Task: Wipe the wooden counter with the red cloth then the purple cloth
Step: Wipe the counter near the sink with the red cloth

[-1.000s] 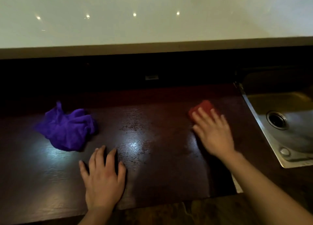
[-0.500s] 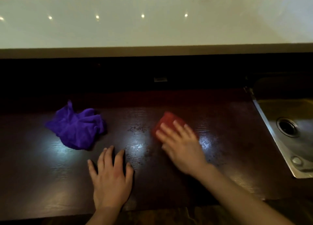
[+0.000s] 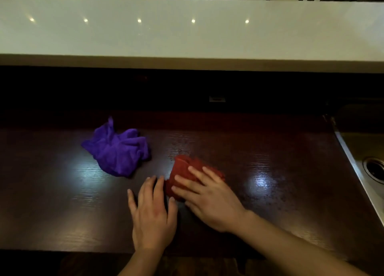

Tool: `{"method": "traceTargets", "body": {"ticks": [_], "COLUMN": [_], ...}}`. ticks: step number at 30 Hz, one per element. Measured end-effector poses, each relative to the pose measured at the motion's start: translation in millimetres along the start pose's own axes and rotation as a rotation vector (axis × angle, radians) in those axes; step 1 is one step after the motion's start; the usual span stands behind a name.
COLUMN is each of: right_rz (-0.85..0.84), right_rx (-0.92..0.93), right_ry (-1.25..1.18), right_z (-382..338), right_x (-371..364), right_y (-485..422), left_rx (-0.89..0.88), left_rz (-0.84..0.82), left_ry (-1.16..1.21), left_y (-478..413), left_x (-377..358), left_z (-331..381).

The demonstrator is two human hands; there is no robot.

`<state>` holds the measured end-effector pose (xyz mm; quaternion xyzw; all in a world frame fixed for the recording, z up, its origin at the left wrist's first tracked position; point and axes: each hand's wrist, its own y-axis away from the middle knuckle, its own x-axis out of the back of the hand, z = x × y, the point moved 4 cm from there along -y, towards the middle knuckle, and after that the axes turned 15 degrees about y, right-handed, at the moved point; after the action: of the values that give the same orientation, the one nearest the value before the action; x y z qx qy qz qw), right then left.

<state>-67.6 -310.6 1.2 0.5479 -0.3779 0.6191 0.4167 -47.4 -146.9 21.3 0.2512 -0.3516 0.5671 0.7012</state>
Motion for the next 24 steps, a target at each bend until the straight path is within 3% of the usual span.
{"method": "traceTargets", "body": {"ticks": [5, 6, 10, 13, 19, 21, 24], "right_rz": [-0.058, -0.049, 0.016, 0.002, -0.05, -0.037, -0.036], "right_rx": [-0.407, -0.402, -0.054, -0.048, -0.604, -0.568, -0.33], "right_ry": [-0.056, -0.072, -0.028, 0.013, -0.005, -0.041, 0.012], "right_z": [43, 32, -26, -9, 68, 46, 14], "right_x": [14, 14, 3, -4, 13, 14, 5], "right_y": [-65, -72, -27, 27, 9, 2, 44], "left_rx": [0.008, 0.007, 0.023, 0.001, -0.003, 0.008, 0.014], "left_rz": [0.013, 0.022, 0.067, 0.045, 0.007, 0.002, -0.008], "left_ry": [0.024, 0.042, 0.108, 0.044, -0.065, -0.073, -0.097], "left_y": [1, 1, 2, 1, -1, -2, -1], "left_x": [2, 2, 6, 2, 0, 1, 0], "left_z": [3, 3, -2, -3, 3, 4, 3]}}
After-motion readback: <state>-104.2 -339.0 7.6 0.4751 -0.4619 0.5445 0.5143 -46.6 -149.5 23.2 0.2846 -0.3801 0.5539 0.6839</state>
